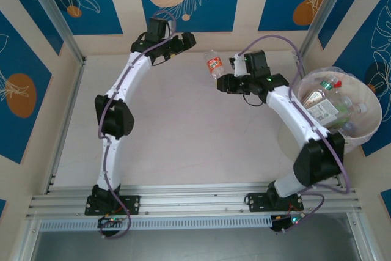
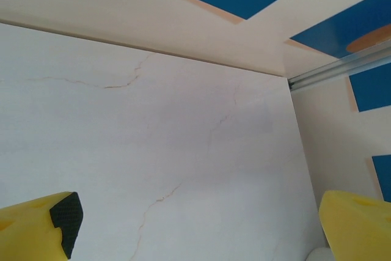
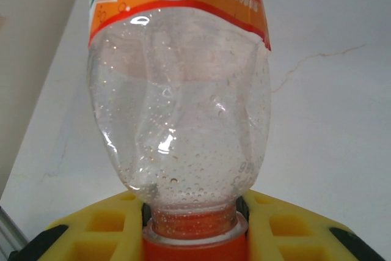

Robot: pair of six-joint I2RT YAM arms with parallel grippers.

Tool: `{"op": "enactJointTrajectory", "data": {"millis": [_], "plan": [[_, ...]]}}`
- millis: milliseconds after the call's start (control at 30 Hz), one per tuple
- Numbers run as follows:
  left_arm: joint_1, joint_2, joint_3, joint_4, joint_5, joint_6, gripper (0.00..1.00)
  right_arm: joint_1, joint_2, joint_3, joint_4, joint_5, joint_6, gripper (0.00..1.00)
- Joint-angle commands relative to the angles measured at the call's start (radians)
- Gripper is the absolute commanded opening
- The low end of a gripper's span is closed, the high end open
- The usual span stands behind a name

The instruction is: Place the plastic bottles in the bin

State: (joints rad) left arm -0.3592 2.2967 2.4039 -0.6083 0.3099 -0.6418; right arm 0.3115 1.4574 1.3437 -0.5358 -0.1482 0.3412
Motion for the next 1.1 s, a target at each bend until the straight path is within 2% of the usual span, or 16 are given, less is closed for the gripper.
{"op": "enactJointTrajectory", "data": {"millis": [0, 233, 367, 467, 600, 700, 767, 933, 1067], "plan": [[-0.003, -0.084, -0.043, -0.072, -0.040, 0.089, 1.00, -0.007, -0.126, -0.026, -0.020, 0.045, -0.046, 0.00], [-0.003, -0.321, -0.476, 0.291, 0.013, -0.026, 1.00, -0.031, -0.367, 0.008, -0.193, 0.281, 0.005, 0.00], [-0.004, -0.408, -0.682, 0.455, 0.113, -0.087, 1.00, -0.075, -0.499, 0.082, -0.355, 0.489, -0.005, 0.00], [-0.003, -0.477, -0.834, 0.572, 0.150, -0.107, 1.00, -0.179, -0.545, 0.134, -0.484, 0.586, -0.009, 0.00], [-0.003, -0.573, -1.022, 0.694, 0.134, -0.106, 1.00, -0.423, -0.546, 0.164, -0.583, 0.601, 0.014, 0.00], [-0.002, -0.623, -1.092, 0.699, 0.110, -0.087, 1.00, -0.547, -0.559, 0.133, -0.592, 0.686, 0.058, 0.00], [-0.001, -0.646, -1.125, 0.713, 0.109, -0.067, 1.00, -0.589, -0.576, 0.090, -0.582, 0.752, 0.104, 0.00], [0.000, -0.669, -1.150, 0.710, 0.100, -0.033, 1.00, -0.605, -0.614, -0.023, -0.562, 0.807, 0.183, 0.00], [0.000, -0.659, -1.135, 0.700, 0.114, -0.042, 1.00, -0.610, -0.609, -0.032, -0.586, 0.836, 0.210, 0.00]]}}
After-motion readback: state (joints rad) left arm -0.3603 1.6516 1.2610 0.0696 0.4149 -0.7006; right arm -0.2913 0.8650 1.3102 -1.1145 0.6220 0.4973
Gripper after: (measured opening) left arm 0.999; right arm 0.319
